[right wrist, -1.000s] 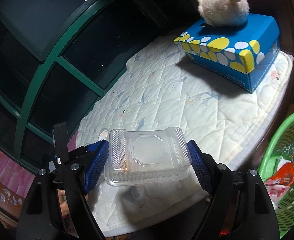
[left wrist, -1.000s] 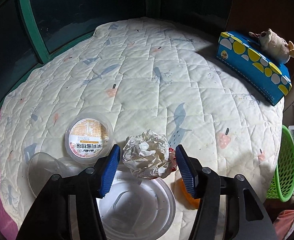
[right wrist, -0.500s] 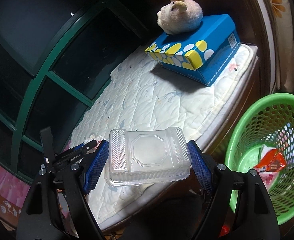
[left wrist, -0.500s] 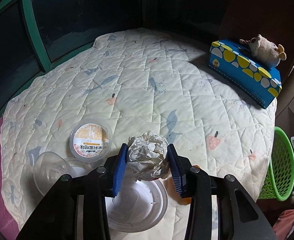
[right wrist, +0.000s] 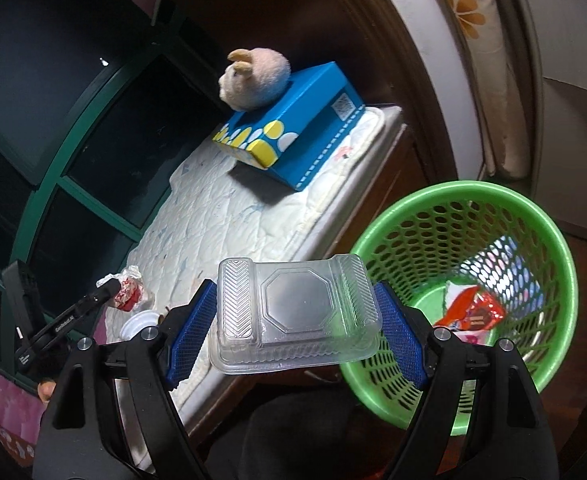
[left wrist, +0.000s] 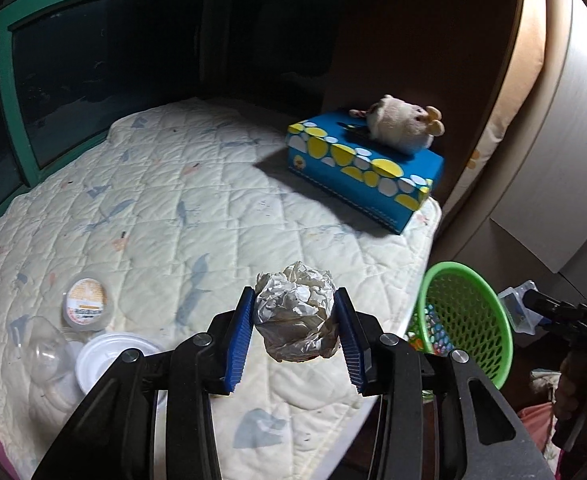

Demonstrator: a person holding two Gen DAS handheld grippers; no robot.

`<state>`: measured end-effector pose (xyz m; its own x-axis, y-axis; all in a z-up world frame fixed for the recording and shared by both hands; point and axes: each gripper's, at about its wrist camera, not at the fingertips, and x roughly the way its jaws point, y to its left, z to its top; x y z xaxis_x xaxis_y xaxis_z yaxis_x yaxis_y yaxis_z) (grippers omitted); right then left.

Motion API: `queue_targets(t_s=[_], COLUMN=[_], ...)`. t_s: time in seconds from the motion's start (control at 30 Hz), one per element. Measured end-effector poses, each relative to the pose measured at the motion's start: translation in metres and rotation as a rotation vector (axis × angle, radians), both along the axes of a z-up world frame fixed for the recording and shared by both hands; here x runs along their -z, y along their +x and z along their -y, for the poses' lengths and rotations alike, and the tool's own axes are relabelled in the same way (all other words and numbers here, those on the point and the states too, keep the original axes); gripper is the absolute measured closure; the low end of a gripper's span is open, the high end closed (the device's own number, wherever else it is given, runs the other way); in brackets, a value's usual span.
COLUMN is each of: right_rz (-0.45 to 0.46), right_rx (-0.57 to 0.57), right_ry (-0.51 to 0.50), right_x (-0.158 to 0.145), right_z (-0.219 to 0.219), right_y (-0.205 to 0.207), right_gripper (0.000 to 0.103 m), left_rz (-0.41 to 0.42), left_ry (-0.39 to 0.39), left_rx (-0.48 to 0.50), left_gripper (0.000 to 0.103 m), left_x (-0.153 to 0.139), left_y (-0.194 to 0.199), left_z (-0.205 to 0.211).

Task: Collect trash
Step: 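Carry both items over the green basket while the right gripper opens, dropping the box, then open the left gripper to drop the paper ball into the basket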

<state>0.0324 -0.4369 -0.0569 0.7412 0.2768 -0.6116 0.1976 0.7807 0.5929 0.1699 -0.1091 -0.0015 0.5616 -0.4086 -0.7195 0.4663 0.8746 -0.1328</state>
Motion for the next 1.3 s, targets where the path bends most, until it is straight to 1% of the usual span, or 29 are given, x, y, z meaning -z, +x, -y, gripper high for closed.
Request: queue_targets(t_s=[0.13, 0.27, 0.37, 0.5, 0.63, 0.77, 0.97, 1.17, 1.3], right_rz=[-0.037, -0.065, -0.089, -0.125, -0.151, -0.165, -0.146, -0.097, -0.075], right_rx=[0.04, 0.084, 0.113, 0.12, 0.131, 0.138, 0.143, 0.165, 0.18], right_ry=[-0.046, -0.036, -0.031, -0.029, -0.06, -0.063, -0.061, -0.049, -0.06], right_x=[0.013, 0.031, 0.043, 0.057, 0.069, 0.079, 0.074, 0.058, 0.047], right_z=[0.017, 0.037, 0.051, 0.063, 0.071, 0.077, 0.082, 0.085, 0.086], right_y=[-0.011, -0.02, -0.021, -0.015, -0.008, -0.002, -0.009, -0.028, -0.041], right_gripper=[0.024, 0.024, 0.024, 0.023, 0.023, 0.018, 0.018, 0.018, 0.018], left_rz=[-0.022, -0.047, -0.07, -0.078, -0.091, -0.099, -0.111, -0.128, -0.149], left_ry=[-0.019, -0.005, 0.006, 0.018, 0.029, 0.042, 0.046, 0.058, 0.067], left_rx=[0.07, 0.148, 0.187, 0.214, 0.22, 0.229, 0.252, 0.311, 0.35], left_gripper=[0.064, 0.064, 0.064, 0.064, 0.064, 0.064, 0.064, 0.064, 0.064], left_x=[0.005, 0.018, 0.027, 0.033, 0.037, 0.042, 0.048, 0.059, 0.071], left_y=[-0.011, -0.024, -0.029, -0.035, -0.036, -0.035, -0.035, -0.043, -0.048], left_z=[0.037, 0.08, 0.104, 0.121, 0.127, 0.132, 0.146, 0.175, 0.197])
